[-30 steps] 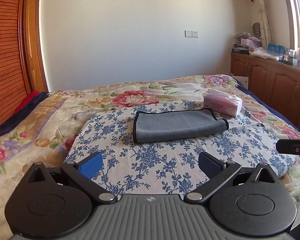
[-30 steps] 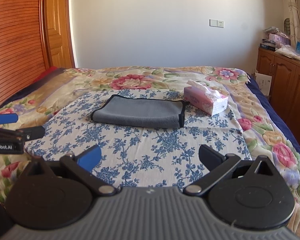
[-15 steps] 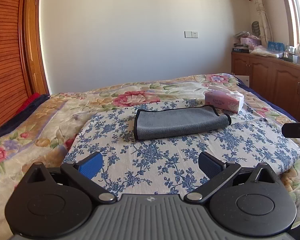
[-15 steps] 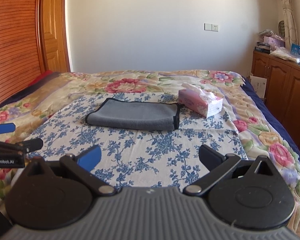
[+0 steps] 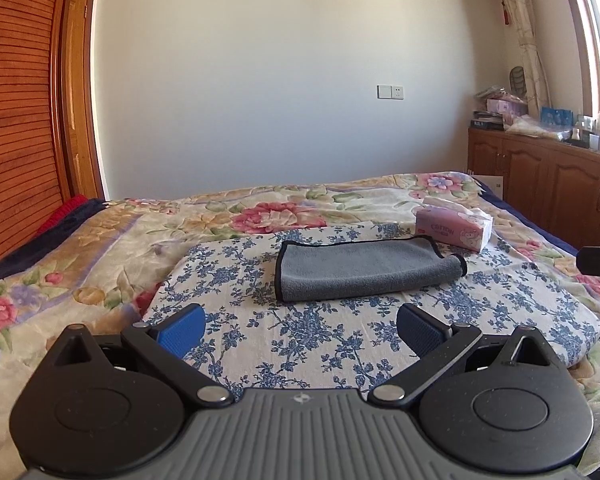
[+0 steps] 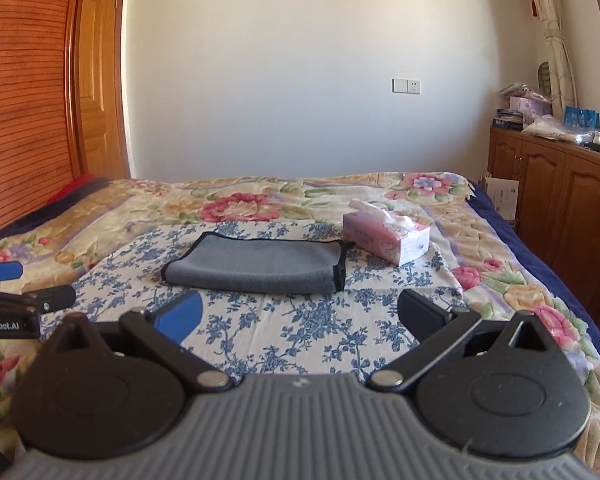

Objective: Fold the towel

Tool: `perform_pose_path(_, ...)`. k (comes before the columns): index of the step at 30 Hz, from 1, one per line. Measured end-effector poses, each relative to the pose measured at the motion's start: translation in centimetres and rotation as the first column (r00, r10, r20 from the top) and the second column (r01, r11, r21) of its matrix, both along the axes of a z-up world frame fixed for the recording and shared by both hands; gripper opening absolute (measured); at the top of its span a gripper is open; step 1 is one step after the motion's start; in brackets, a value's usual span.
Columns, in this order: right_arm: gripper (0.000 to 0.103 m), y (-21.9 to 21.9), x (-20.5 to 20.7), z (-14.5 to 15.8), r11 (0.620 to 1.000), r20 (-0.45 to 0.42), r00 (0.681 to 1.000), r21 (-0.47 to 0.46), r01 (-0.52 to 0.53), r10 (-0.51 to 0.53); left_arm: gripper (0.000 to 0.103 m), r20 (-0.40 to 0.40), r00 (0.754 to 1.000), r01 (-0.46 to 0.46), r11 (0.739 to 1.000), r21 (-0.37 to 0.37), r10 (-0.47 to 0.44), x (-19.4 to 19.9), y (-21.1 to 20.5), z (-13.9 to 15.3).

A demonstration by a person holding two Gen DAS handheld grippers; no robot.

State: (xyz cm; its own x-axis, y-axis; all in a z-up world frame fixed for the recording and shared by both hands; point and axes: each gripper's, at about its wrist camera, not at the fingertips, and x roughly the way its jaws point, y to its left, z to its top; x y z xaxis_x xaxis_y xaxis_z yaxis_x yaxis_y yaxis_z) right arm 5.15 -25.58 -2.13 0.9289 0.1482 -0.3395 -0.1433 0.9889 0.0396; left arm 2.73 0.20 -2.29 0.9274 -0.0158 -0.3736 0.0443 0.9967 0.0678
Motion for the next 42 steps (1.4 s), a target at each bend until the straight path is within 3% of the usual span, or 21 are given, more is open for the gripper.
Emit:
perform_pose_path(24,0.103,-0.1,-0.8,0.3,0.999,0.087,0.996,-0.001,0.036,-0.035,0.103,0.115,0.993,0.010,1.000,-0.015,-0.008,-1.5,-0.1,1.7)
perform_pose_path(42,0.103,-0.2,-0.8,0.4,0.999,0.107,0.993,-0.006,0.053,-0.052,0.103,0.106,0.994,0.019,1.000,-0.011,-0.018,-1.5,0.0,1.5)
